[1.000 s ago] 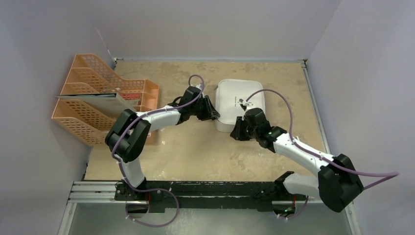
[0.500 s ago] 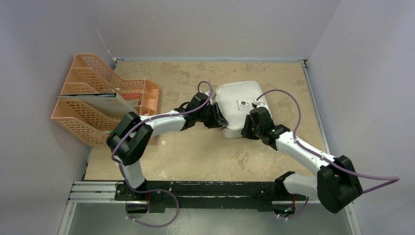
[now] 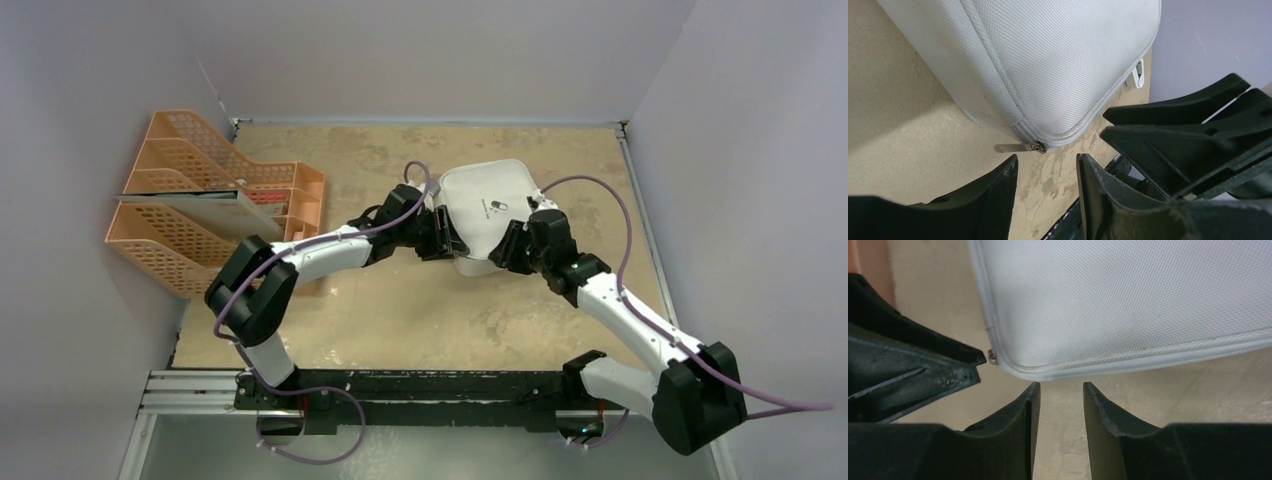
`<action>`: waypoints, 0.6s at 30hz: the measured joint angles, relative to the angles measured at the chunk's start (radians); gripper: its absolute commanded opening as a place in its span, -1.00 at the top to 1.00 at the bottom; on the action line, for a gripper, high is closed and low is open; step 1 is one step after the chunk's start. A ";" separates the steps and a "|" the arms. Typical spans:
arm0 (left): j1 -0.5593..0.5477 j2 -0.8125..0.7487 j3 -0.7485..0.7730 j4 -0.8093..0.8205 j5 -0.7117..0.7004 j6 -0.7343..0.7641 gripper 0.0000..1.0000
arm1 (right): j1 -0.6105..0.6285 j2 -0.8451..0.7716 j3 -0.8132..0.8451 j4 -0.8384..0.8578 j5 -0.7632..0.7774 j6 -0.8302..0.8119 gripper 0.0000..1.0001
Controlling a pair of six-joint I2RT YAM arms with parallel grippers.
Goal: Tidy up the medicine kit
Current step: Adjust the medicine box at the center of the board.
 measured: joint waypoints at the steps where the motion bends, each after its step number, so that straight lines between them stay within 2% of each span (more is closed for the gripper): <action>1: 0.006 -0.007 0.000 -0.005 0.003 0.006 0.10 | 0.003 -0.021 -0.010 0.016 -0.016 0.022 0.11; 5: 0.059 -0.040 0.000 -0.026 0.012 0.035 0.08 | 0.058 -0.069 -0.048 0.050 -0.010 0.093 -0.07; 11: 0.183 -0.085 -0.005 -0.068 0.039 0.075 0.06 | 0.248 -0.049 -0.055 0.093 0.125 0.190 -0.30; 18: 0.278 -0.170 -0.027 -0.121 0.077 0.137 0.05 | 0.324 0.100 -0.014 0.112 0.289 0.292 -0.34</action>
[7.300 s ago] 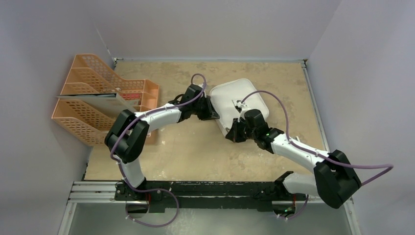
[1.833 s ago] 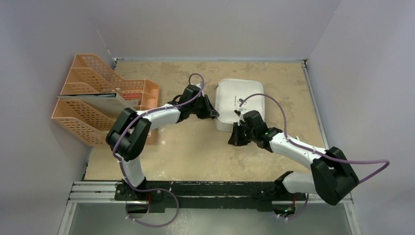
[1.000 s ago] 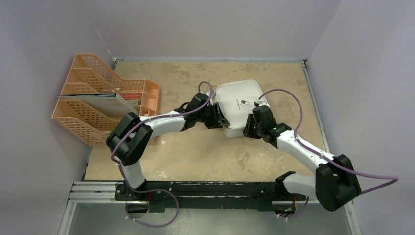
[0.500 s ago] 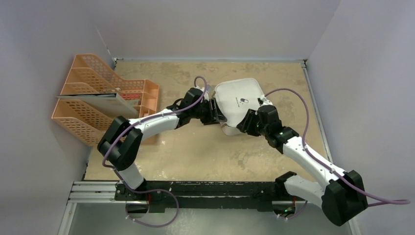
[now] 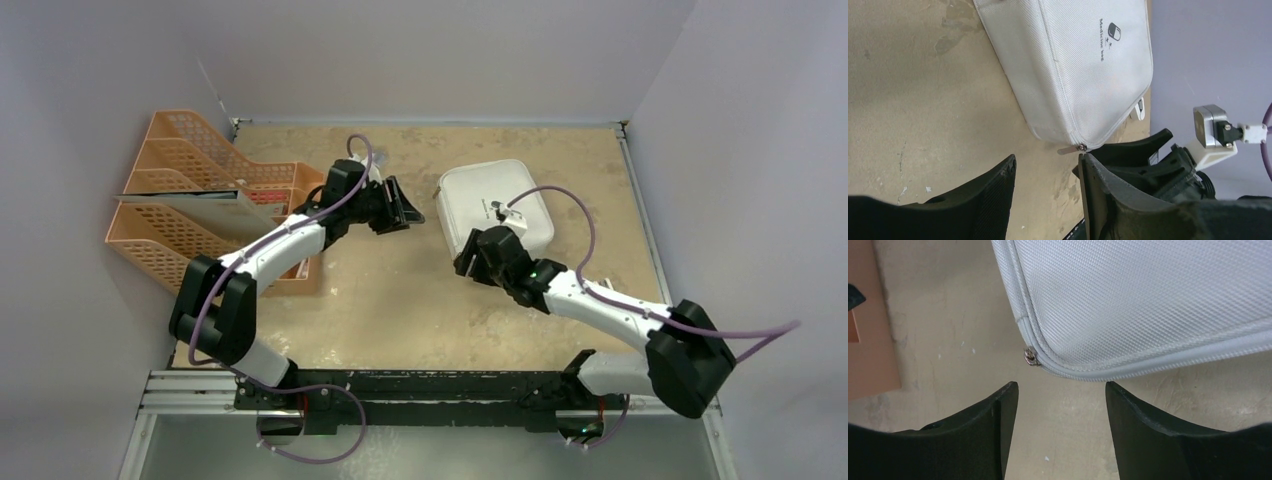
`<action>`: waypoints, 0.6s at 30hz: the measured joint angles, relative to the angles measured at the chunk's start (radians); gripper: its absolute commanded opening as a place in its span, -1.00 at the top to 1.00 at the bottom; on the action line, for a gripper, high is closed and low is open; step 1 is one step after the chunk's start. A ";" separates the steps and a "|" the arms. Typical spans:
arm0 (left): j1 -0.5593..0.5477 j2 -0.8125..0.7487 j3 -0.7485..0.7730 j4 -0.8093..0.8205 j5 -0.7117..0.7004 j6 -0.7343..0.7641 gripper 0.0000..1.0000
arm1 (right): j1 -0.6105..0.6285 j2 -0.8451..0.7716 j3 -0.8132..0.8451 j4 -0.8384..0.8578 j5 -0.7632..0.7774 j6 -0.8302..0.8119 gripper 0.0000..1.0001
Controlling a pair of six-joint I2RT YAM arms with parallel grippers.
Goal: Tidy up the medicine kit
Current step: Adjust the medicine box at the center of the board.
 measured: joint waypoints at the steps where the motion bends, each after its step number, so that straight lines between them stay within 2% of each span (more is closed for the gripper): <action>1: 0.003 -0.010 -0.003 -0.004 0.006 0.008 0.05 | 0.007 0.029 0.014 0.006 0.020 0.009 -0.34; 9: 0.029 -0.039 -0.081 -0.011 0.044 0.034 0.05 | 0.083 0.133 0.092 0.018 0.150 0.070 -0.27; 12: 0.035 -0.039 -0.097 -0.014 0.055 0.035 0.05 | 0.098 0.196 0.167 -0.056 0.212 0.127 -0.23; 18: 0.037 -0.048 -0.112 -0.011 0.061 0.039 0.05 | 0.121 0.317 0.294 -0.179 0.335 0.221 0.07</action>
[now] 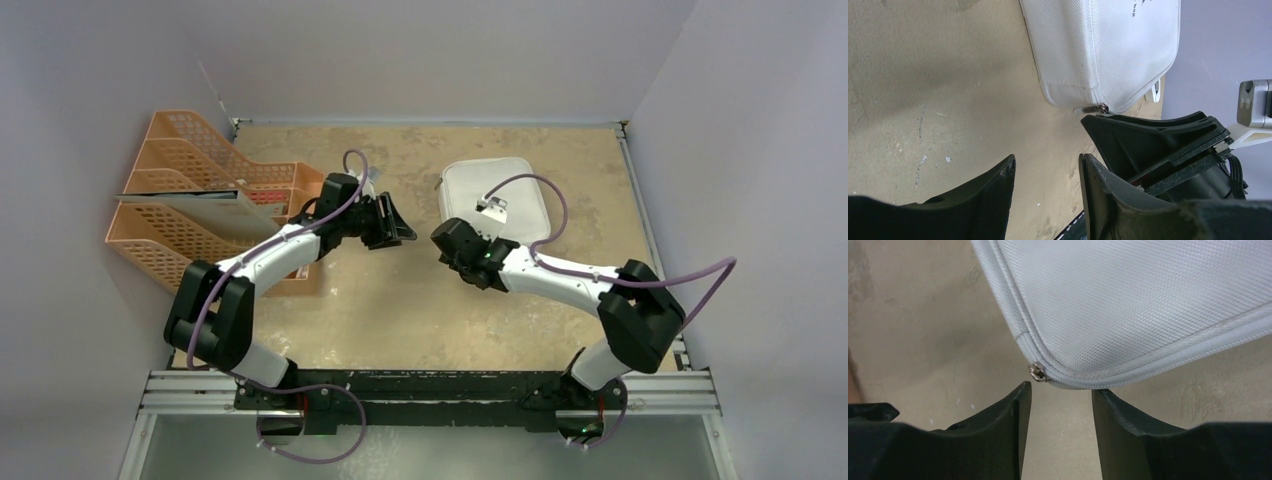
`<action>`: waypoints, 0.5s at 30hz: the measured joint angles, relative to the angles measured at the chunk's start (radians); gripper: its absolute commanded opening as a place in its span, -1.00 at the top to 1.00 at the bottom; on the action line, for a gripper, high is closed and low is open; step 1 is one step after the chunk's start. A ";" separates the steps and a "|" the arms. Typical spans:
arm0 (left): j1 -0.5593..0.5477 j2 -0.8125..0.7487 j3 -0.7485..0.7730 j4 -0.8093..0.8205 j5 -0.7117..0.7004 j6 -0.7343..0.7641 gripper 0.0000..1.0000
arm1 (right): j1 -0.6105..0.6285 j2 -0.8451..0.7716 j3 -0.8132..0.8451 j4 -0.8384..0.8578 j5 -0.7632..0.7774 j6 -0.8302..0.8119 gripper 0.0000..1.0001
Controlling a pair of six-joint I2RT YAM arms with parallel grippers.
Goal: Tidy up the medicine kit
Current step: Adjust the medicine box at the center of the board.
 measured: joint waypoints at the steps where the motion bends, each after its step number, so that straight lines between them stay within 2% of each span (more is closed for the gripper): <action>1: 0.000 0.000 -0.003 -0.002 0.000 0.002 0.04 | 0.002 0.010 0.010 -0.019 0.014 0.012 0.13; 7: 0.000 0.000 -0.006 0.003 0.005 0.005 0.05 | 0.004 -0.001 -0.005 -0.072 0.074 0.023 0.37; 15: 0.000 0.067 0.062 0.023 0.019 0.002 0.03 | -0.062 -0.197 -0.168 -0.049 0.071 -0.132 0.35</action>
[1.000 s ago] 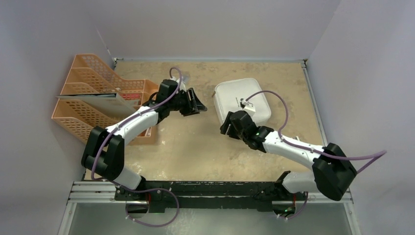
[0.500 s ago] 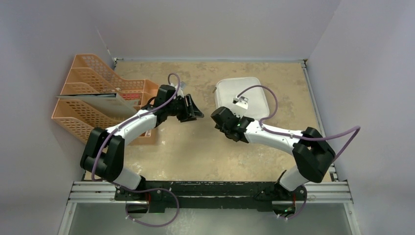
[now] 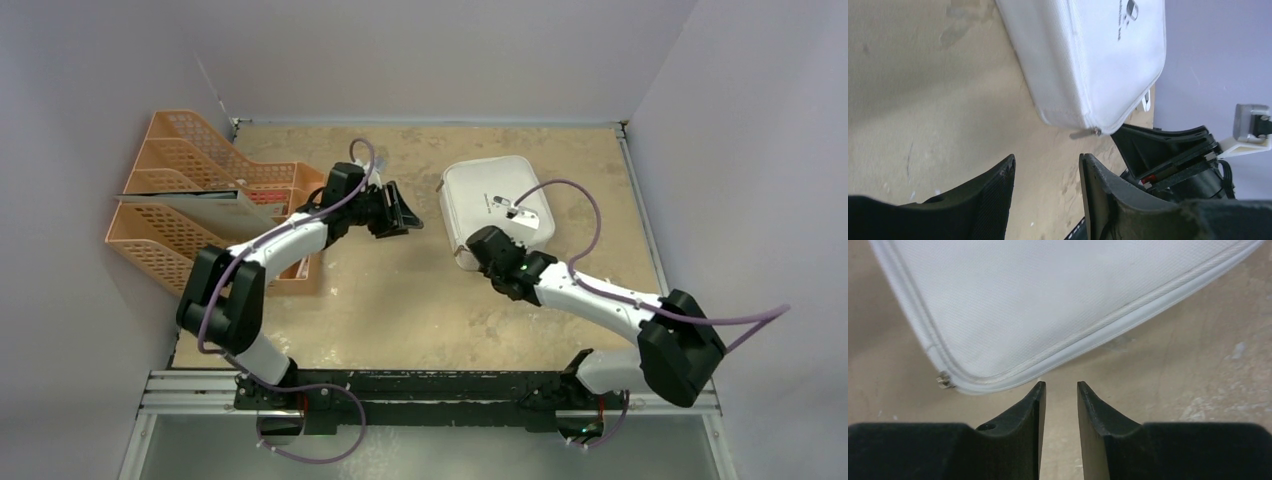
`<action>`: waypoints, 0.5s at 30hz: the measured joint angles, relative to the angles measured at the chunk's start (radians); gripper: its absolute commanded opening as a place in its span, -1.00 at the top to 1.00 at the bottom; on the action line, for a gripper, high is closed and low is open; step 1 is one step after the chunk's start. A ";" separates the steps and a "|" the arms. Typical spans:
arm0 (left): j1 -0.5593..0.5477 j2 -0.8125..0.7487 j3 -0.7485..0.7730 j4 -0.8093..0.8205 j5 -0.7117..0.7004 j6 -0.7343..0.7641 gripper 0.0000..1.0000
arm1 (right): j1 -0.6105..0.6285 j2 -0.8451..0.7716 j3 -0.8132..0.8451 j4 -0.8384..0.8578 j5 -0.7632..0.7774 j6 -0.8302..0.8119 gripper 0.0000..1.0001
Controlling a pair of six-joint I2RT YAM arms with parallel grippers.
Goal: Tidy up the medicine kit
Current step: Adjust the medicine box at the center of the board.
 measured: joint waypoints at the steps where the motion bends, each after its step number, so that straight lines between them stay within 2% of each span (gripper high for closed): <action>1: 0.000 0.024 0.023 0.014 0.003 -0.004 0.02 | -0.023 -0.016 -0.017 0.011 -0.013 -0.021 0.36; 7: -0.011 0.218 0.200 0.069 0.001 -0.016 -0.03 | -0.156 -0.108 -0.144 0.064 -0.124 -0.130 0.35; 11: -0.027 0.348 0.334 0.071 -0.006 -0.008 -0.03 | -0.183 -0.166 -0.167 0.070 -0.174 -0.176 0.38; 15: -0.039 0.449 0.432 0.069 -0.011 -0.005 -0.02 | -0.262 -0.217 -0.180 0.094 -0.225 -0.217 0.40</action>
